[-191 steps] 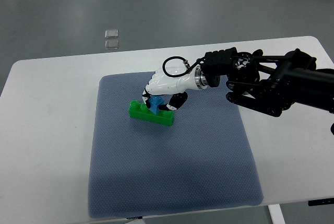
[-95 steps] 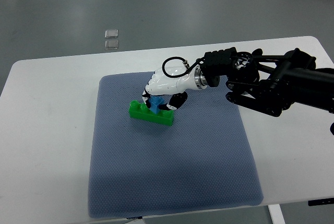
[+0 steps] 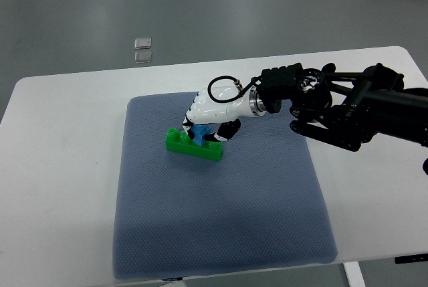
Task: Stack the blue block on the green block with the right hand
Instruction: 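Press the blue block down onto the green block with the right hand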
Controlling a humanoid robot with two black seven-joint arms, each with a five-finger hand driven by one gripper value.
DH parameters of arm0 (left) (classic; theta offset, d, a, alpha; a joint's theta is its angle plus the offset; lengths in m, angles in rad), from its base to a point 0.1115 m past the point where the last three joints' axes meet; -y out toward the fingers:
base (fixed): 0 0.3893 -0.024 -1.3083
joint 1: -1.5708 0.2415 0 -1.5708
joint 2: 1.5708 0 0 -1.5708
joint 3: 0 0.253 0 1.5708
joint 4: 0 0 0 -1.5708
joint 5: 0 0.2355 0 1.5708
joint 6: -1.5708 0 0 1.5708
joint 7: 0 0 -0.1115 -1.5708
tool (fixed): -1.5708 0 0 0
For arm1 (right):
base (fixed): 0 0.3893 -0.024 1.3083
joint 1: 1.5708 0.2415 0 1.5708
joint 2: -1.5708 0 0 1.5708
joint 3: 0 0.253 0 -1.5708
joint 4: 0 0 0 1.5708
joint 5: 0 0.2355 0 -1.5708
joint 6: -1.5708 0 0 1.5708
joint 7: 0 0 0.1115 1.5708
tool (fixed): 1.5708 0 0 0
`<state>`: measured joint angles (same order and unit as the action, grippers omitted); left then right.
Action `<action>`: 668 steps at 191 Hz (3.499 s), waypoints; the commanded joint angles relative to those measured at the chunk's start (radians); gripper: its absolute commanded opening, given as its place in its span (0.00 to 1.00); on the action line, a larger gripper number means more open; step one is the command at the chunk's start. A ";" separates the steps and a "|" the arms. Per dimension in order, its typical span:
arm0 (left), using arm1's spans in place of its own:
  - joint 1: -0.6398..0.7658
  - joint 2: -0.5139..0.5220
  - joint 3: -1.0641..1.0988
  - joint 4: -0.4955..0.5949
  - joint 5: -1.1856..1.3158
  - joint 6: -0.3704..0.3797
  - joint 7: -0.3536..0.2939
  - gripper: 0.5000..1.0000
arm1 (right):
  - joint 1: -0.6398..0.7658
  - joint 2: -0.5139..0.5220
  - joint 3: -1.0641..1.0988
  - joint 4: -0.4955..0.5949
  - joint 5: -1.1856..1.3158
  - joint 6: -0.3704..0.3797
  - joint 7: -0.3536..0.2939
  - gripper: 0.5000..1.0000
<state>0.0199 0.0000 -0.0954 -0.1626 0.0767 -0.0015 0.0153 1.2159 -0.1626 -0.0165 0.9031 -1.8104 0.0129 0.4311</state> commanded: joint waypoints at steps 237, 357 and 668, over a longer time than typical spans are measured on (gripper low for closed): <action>0.000 0.000 0.000 0.000 0.000 0.000 0.000 1.00 | -0.024 0.028 -0.016 -0.024 -0.030 -0.008 -0.006 0.18; 0.000 0.000 0.000 0.000 0.000 0.000 0.000 1.00 | -0.022 0.026 -0.016 -0.026 -0.038 -0.016 -0.006 0.19; 0.000 0.000 0.000 0.000 0.000 0.000 0.000 1.00 | -0.022 0.045 -0.019 -0.030 -0.033 -0.016 0.003 0.58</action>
<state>0.0199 0.0000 -0.0953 -0.1626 0.0767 -0.0015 0.0153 1.1910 -0.1152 -0.0354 0.8707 -1.8445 -0.0027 0.4327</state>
